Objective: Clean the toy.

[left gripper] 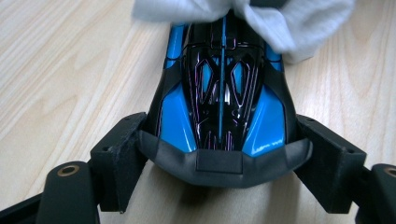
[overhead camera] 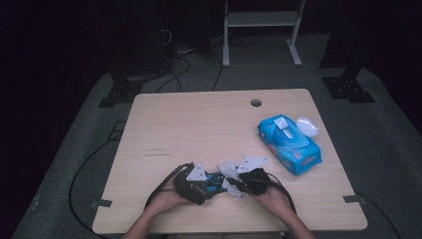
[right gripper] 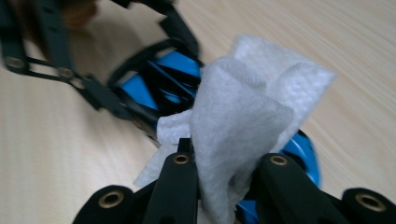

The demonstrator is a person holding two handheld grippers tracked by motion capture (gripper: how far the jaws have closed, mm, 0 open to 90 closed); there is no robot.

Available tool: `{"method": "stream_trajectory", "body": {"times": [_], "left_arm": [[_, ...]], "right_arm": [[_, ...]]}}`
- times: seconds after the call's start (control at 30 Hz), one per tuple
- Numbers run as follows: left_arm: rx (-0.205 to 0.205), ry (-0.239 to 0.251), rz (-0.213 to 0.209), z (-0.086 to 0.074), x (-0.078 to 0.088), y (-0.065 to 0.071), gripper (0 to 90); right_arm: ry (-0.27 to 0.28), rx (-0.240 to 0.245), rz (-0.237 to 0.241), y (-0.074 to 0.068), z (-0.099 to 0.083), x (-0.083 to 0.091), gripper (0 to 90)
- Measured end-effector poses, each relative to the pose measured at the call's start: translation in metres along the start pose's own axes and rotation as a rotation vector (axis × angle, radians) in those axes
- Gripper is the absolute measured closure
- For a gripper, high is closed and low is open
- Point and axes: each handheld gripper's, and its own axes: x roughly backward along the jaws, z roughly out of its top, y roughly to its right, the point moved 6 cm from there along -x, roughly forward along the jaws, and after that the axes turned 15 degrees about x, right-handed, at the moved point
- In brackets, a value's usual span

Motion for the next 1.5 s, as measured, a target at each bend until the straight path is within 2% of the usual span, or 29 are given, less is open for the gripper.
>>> {"method": "stream_trajectory", "body": {"times": [0.03, 0.07, 0.17, 0.23, 0.27, 0.37, 0.4, 0.43, 0.47, 0.5, 0.53, 0.6, 0.63, 0.7, 0.73, 0.77, 0.83, 0.87, 0.9, 0.93, 0.97, 1.0, 1.03, 1.17, 1.27, 1.33, 1.37, 1.4, 1.5], "left_arm": [[0.004, 0.0, -0.002, -0.001, 0.0, 0.0, 22.5], [0.004, -0.001, -0.003, -0.001, 0.0, 0.0, 22.6], [-0.003, -0.004, -0.004, 0.0, 0.0, 0.0, 22.7], [-0.002, -0.005, -0.006, 0.0, 0.0, 0.0, 22.7], [-0.002, -0.005, -0.006, 0.0, 0.0, 0.0, 22.7], [0.0, -0.004, -0.005, 0.0, 0.0, 0.0, 22.6], [0.0, -0.003, -0.004, 0.0, 0.0, 0.0, 22.7], [0.0, -0.002, -0.002, 0.0, 0.0, 0.0, 22.6], [-0.001, -0.002, -0.002, 0.0, 0.0, 0.0, 22.6], [0.001, -0.001, -0.003, 0.0, 0.0, 0.0, 22.6], [0.001, -0.001, -0.003, 0.0, 0.0, 0.0, 22.6], [0.003, 0.001, -0.004, 0.0, 0.0, 0.0, 22.7], [0.003, 0.0, -0.004, 0.001, 0.0, 0.0, 22.6], [0.001, -0.004, -0.001, 0.0, 0.0, 0.0, 22.6], [-0.002, -0.004, 0.0, 0.0, 0.0, 0.0, 22.4], [-0.002, -0.005, -0.001, 0.0, 0.0, 0.0, 22.4], [0.003, -0.004, -0.004, 0.0, 0.0, 0.0, 22.4], [0.003, -0.004, -0.004, 0.0, 0.0, 0.0, 22.4], [0.004, -0.007, -0.004, 0.0, 0.0, 0.0, 22.4], [0.006, -0.009, -0.005, 0.0, 0.0, -0.001, 22.4], [0.007, -0.009, -0.005, 0.0, 0.0, -0.001, 22.5], [0.006, -0.009, -0.004, 0.0, 0.0, -0.001, 22.5], [0.003, -0.011, -0.003, 0.0, 0.0, 0.0, 22.6], [0.004, -0.011, -0.004, 0.001, 0.001, 0.0, 22.8], [0.003, -0.009, -0.007, 0.001, 0.0, -0.001, 22.9], [0.008, -0.009, -0.01, 0.001, 0.0, 0.0, 23.0], [0.008, -0.009, -0.012, 0.001, 0.0, 0.0, 23.0], [0.012, -0.006, -0.014, 0.001, 0.0, 0.0, 23.0], [0.013, -0.005, -0.012, 0.001, 0.0, 0.0, 23.0]], "right_arm": [[-0.009, 0.011, 0.005, -0.001, 0.002, -0.001, 78.8], [-0.028, 0.015, 0.016, 0.0, 0.004, -0.001, 74.1], [-0.052, 0.052, 0.004, 0.003, 0.002, 0.003, 60.0], [-0.036, 0.093, -0.017, 0.004, 0.001, 0.012, 51.6], [-0.036, 0.093, -0.017, 0.004, 0.001, 0.012, 51.6], [0.01, 0.113, -0.04, 0.009, 0.004, 0.025, 47.1], [0.032, 0.111, -0.056, 0.011, 0.006, 0.029, 47.4], [0.052, 0.131, -0.062, 0.013, 0.008, 0.031, 52.8], [0.052, 0.131, -0.062, 0.013, 0.008, 0.031, 52.8], [0.048, 0.147, -0.078, 0.013, 0.008, 0.026, 65.8], [0.048, 0.147, -0.078, 0.013, 0.008, 0.026, 65.8], [0.021, 0.142, -0.086, 0.015, 0.006, 0.017, 77.3], [0.016, 0.129, -0.074, 0.015, 0.005, 0.012, 79.8], [0.008, 0.097, -0.044, 0.016, 0.003, 0.003, 77.8], [0.024, 0.042, -0.037, 0.021, 0.002, -0.001, 66.6], [0.027, 0.018, -0.032, 0.024, 0.001, -0.002, 63.9], [0.049, -0.081, 0.0, 0.03, -0.003, -0.003, 61.0], [0.06, -0.107, 0.01, 0.031, -0.005, -0.004, 61.4], [0.06, -0.107, 0.01, 0.031, -0.005, -0.004, 61.4], [0.085, -0.143, 0.027, 0.032, -0.007, -0.005, 62.9], [0.106, -0.199, 0.064, 0.032, -0.009, -0.007, 70.7], [0.106, -0.199, 0.064, 0.032, -0.009, -0.007, 70.7], [0.108, -0.206, 0.084, 0.03, -0.008, -0.006, 79.4], [0.084, -0.17, 0.067, 0.024, -0.002, -0.005, 84.5], [0.095, -0.147, 0.076, 0.019, 0.004, -0.005, 85.0], [0.096, -0.098, 0.119, 0.005, 0.017, -0.012, 85.2], [0.096, -0.098, 0.119, 0.005, 0.017, -0.012, 85.2], [0.083, -0.055, 0.143, -0.007, 0.025, -0.021, 85.1], [0.08, -0.025, 0.166, -0.016, 0.032, -0.031, 85.3]]}}
